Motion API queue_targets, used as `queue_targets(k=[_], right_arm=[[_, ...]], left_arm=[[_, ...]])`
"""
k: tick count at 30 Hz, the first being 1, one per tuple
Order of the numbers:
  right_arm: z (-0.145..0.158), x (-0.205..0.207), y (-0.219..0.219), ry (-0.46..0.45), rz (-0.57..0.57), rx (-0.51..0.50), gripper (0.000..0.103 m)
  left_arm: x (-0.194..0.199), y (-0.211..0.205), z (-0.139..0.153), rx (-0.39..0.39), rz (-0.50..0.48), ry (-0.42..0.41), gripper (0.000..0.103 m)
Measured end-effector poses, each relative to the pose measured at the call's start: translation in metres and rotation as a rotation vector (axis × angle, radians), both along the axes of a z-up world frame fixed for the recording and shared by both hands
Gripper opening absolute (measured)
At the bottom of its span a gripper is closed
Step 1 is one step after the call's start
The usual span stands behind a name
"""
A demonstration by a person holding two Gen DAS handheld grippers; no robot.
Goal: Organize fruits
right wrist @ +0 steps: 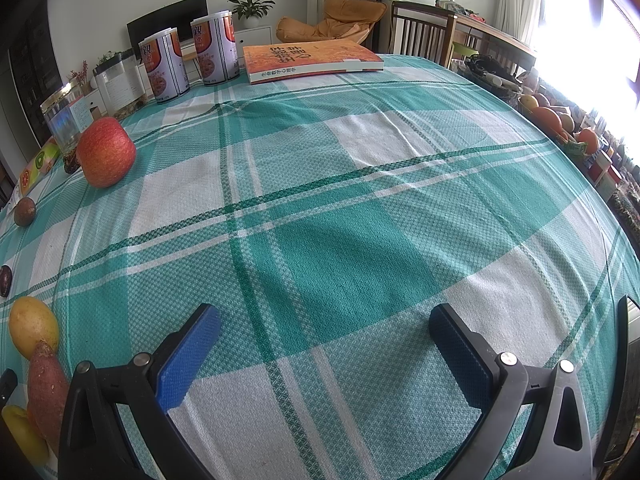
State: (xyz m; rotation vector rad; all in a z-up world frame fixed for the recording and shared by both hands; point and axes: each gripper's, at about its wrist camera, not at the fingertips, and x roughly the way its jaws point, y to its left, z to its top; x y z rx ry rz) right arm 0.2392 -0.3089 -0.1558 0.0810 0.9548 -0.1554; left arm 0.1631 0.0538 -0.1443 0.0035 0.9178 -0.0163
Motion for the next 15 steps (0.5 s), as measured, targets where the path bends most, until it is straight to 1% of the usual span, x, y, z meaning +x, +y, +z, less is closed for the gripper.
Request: queue_targets(k=[15], right_arm=[[0.0000, 0.0000, 0.0001, 0.000, 0.000, 0.000, 0.103]], left_arm=[[-0.0005, 0.0008, -0.0003, -0.005, 0.000, 0.000, 0.097]])
